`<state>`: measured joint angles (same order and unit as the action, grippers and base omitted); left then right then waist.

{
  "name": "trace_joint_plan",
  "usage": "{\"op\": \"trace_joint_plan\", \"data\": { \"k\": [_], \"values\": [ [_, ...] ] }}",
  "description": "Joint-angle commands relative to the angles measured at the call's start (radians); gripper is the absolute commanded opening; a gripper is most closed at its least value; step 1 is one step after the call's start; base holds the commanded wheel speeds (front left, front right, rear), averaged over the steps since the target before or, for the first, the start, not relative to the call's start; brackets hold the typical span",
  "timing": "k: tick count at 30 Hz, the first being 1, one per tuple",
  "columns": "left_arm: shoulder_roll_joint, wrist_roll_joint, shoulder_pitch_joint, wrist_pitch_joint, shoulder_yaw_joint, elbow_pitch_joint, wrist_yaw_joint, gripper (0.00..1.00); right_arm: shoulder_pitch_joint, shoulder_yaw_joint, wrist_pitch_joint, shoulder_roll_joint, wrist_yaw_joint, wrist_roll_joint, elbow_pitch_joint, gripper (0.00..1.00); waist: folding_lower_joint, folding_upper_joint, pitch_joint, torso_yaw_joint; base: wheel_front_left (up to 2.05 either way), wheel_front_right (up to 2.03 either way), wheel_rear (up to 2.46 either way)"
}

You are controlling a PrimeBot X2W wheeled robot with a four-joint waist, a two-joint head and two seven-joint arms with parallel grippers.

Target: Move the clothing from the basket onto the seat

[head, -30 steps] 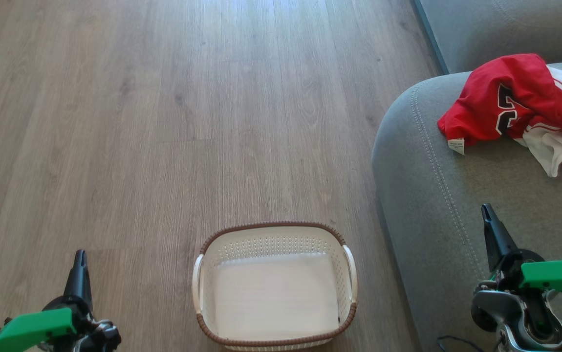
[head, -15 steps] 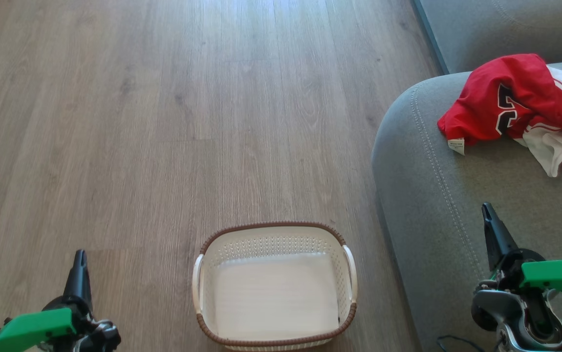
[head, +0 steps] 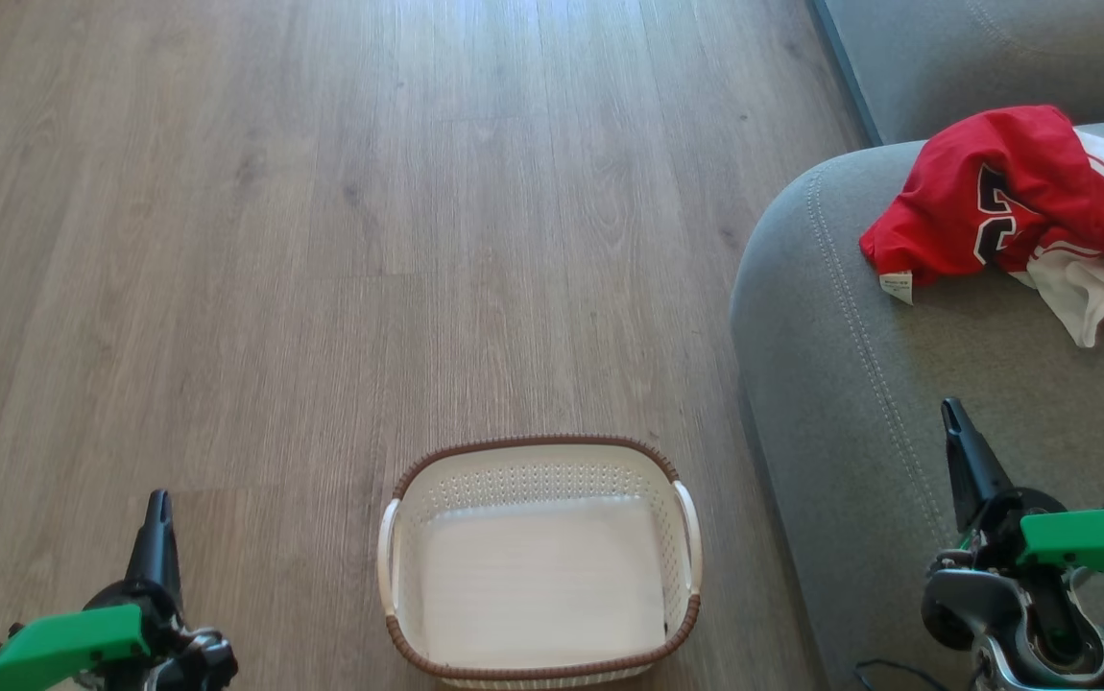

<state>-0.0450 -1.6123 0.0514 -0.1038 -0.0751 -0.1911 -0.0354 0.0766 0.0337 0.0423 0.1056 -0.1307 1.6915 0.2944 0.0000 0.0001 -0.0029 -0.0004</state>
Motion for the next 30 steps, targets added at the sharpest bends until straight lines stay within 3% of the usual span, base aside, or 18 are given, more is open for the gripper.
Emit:
{"op": "trace_joint_plan", "data": {
  "k": [1,30],
  "values": [
    [-0.01,-0.001,0.05,-0.003,-0.034,0.037,-0.009,0.0,0.049,-0.021,-0.009,0.023,0.0,0.006,-0.04,0.0,0.0,-0.0001,0.0,0.0,0.0,0.0,0.0],
    [-0.01,-0.001,0.05,-0.004,-0.035,0.038,-0.009,0.0,0.047,-0.06,-0.04,0.053,0.0,0.041,-0.047,0.0,0.0,-0.0001,0.0,0.0,0.0,0.0,0.0]
  ]
}}
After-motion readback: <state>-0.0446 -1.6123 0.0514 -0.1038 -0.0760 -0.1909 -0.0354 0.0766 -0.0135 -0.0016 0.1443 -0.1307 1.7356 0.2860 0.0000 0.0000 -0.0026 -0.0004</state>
